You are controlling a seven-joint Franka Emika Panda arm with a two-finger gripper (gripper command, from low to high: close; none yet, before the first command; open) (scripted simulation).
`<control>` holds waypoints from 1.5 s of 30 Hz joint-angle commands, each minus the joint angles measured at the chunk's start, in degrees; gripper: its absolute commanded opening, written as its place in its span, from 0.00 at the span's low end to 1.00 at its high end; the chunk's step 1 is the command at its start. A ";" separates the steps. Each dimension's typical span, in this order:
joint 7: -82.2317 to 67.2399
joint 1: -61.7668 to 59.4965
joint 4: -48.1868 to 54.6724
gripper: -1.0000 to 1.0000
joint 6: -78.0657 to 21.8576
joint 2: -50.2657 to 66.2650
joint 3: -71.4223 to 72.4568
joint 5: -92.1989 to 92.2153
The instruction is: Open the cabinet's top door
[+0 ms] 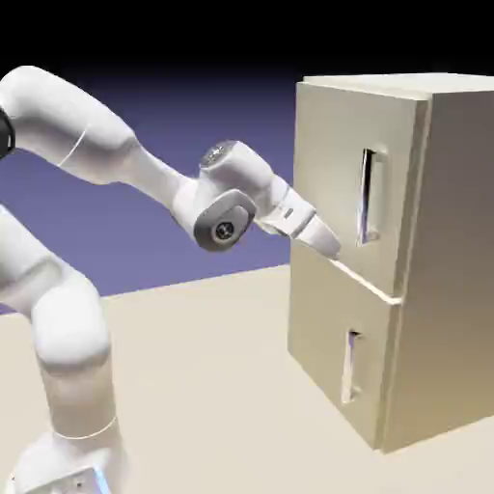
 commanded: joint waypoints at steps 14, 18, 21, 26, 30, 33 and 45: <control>-12.74 8.07 3.24 0.50 -0.82 -6.40 -11.26 -34.89; -16.38 10.37 4.16 0.50 -1.05 -8.22 -14.48 -44.86; -19.11 12.10 4.86 0.50 -1.22 -9.60 -16.89 -52.33; -23.66 14.98 6.01 0.50 -1.52 -11.88 -20.92 -64.79; -27.30 17.29 6.94 0.50 -1.75 -13.71 -24.13 -74.76; -30.03 19.02 7.63 0.50 -1.92 -15.08 -26.55 -82.23; -40.96 25.93 10.41 0.50 -2.62 -20.56 -36.20 -112.13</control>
